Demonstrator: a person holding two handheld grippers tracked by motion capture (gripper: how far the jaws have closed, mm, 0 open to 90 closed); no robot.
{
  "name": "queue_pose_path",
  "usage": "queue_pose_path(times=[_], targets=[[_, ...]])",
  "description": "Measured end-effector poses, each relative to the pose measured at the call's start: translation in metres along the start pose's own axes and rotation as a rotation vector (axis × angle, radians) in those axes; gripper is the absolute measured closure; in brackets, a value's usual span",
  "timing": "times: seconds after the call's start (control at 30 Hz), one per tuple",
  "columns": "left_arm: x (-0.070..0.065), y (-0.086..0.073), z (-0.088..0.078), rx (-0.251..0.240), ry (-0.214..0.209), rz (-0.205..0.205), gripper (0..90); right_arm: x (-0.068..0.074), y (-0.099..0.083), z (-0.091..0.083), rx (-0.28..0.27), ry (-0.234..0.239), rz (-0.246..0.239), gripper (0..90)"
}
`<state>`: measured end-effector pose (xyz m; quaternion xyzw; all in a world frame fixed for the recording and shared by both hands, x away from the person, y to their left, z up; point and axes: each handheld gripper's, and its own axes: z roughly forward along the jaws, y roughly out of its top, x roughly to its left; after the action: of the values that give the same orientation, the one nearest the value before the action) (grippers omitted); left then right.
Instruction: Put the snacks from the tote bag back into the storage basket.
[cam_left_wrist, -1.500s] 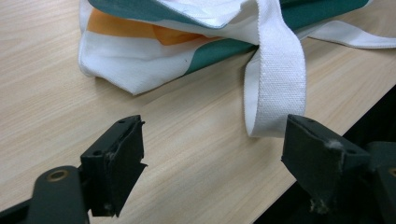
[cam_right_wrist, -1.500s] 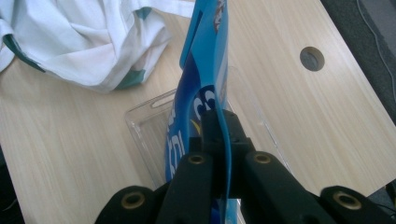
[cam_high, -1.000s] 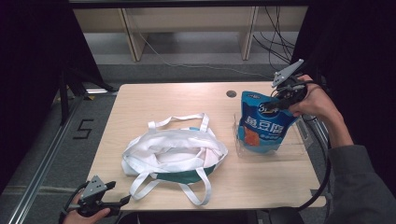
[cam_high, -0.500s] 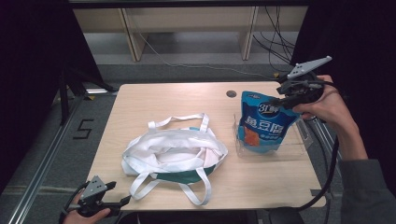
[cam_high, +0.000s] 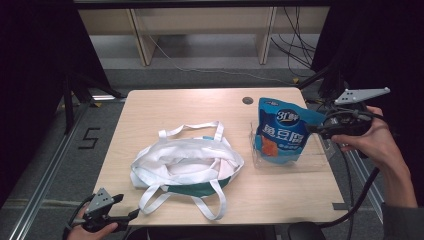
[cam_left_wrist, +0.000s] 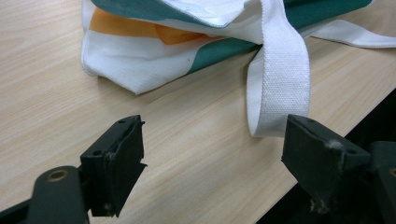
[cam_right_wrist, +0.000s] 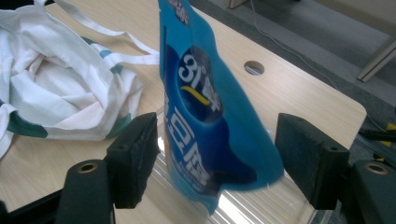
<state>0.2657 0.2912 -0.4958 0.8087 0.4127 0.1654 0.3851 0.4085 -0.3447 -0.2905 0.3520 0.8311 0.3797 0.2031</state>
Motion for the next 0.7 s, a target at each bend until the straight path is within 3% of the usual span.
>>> queue_pose_path(times=[0.03,0.07,0.1,0.17,0.2,0.27,0.3,0.37,0.4,0.47,0.5,0.6,0.63,0.67,0.7], targets=[[0.001,0.0,-0.001,0.011,-0.002,0.014,20.1,0.0,0.0,0.0,0.0,0.0,0.0,31.3],[0.0,0.0,-0.001,0.01,-0.003,0.002,20.1,0.001,-0.008,-0.003,-0.001,-0.017,0.003,31.3],[-0.002,0.0,0.002,-0.025,-0.003,-0.027,20.1,0.001,-0.012,-0.005,0.0,-0.02,0.008,31.3],[0.0,0.0,0.001,0.003,0.006,0.004,20.1,0.002,-0.019,-0.006,0.01,-0.03,0.014,31.0],[-0.002,0.0,0.001,-0.003,-0.004,-0.021,20.1,0.002,-0.023,-0.008,0.025,-0.03,0.03,30.8],[-0.002,0.0,0.001,-0.009,-0.009,-0.026,20.1,0.001,-0.027,-0.007,0.005,-0.042,0.016,31.1],[-0.002,0.0,0.002,-0.023,-0.004,-0.023,20.1,0.0,-0.035,-0.005,0.01,-0.045,0.036,32.1],[0.0,0.0,-0.001,0.011,-0.004,0.015,20.1,0.001,-0.04,-0.003,0.026,-0.043,0.047,33.4],[0.0,0.0,0.0,0.01,-0.004,0.015,20.1,0.002,-0.044,0.0,0.031,-0.045,0.051,35.1],[-0.002,-0.001,0.001,-0.007,0.003,-0.03,20.1,0.002,-0.052,0.005,0.043,-0.036,0.051,42.3],[-0.001,0.0,0.001,0.002,-0.008,-0.013,20.1,0.001,-0.06,0.011,0.049,-0.028,0.019,50.7],[-0.001,0.0,0.0,0.011,-0.003,-0.01,20.1,0.002,-0.069,0.017,0.089,-0.014,0.034,62.4],[0.0,0.0,-0.001,0.014,-0.001,-0.001,20.1,0.002,-0.069,0.017,0.089,-0.014,0.034,62.4],[0.001,0.0,-0.001,0.022,0.003,0.026,20.1,0.004,-0.075,0.022,0.098,-0.013,0.051,71.7],[-0.001,-0.001,0.002,-0.003,-0.001,-0.023,20.1,0.004,-0.075,0.022,0.098,-0.013,0.051,71.7]])
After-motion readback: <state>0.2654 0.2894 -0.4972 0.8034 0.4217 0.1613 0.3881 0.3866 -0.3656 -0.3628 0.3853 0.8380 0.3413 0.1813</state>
